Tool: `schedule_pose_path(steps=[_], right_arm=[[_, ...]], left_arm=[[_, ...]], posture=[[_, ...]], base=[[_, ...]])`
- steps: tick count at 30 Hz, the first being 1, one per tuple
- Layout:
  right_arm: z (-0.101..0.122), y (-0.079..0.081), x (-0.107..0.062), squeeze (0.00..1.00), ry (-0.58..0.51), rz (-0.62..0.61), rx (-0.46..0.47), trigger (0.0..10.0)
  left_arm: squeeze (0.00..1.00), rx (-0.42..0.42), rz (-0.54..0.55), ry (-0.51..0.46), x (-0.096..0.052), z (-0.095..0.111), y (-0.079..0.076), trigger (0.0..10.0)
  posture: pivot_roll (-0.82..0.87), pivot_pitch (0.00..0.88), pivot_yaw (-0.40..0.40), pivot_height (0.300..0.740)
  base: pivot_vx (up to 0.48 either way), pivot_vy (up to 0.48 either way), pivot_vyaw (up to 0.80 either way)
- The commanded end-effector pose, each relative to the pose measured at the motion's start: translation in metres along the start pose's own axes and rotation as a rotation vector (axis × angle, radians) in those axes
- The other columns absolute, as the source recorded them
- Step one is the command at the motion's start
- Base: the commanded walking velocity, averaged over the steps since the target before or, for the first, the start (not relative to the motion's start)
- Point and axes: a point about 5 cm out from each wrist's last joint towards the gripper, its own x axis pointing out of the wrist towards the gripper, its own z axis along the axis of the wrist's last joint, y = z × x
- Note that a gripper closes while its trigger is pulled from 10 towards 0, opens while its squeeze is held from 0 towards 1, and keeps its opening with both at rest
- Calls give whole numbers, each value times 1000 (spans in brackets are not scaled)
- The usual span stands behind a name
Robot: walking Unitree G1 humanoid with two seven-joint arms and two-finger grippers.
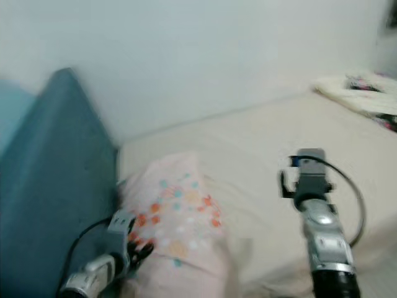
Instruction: Clean up the room
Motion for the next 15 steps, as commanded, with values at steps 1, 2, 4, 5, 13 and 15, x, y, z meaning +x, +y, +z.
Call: schedule_pose_path(steps=[1,2,4,5,13,15], right_arm=[[-24,-19,-3,0,69,-57,-67,10000],[-24,-19,-3,0,69,-57,-67,10000],[-47,-21,-6,0,130,-57,-82,10000],[-54,-23,-7,0,155,-61,-77,10000],[-75,-36,-15,0,204,-104,-40,10000],[-79,-38,-15,0,207,-110,-37,10000]], left_arm=[[0,-2,64,62,-8,-18,16,10000],[0,-2,64,62,-8,-18,16,10000],[0,-4,83,97,-11,-29,19,10000],[0,3,90,127,-13,-36,19,10000],[0,61,97,237,-21,-58,22,10000],[0,73,97,257,-23,-64,23,10000]], posture=[[-37,0,91,740],[-37,0,91,740],[-38,0,90,740],[-40,0,89,740],[-57,0,97,740],[-62,0,100,740]], base=[[0,0,0],[0,0,0],[0,0,0],[0,0,0],[0,-271,133],[0,-480,725]])
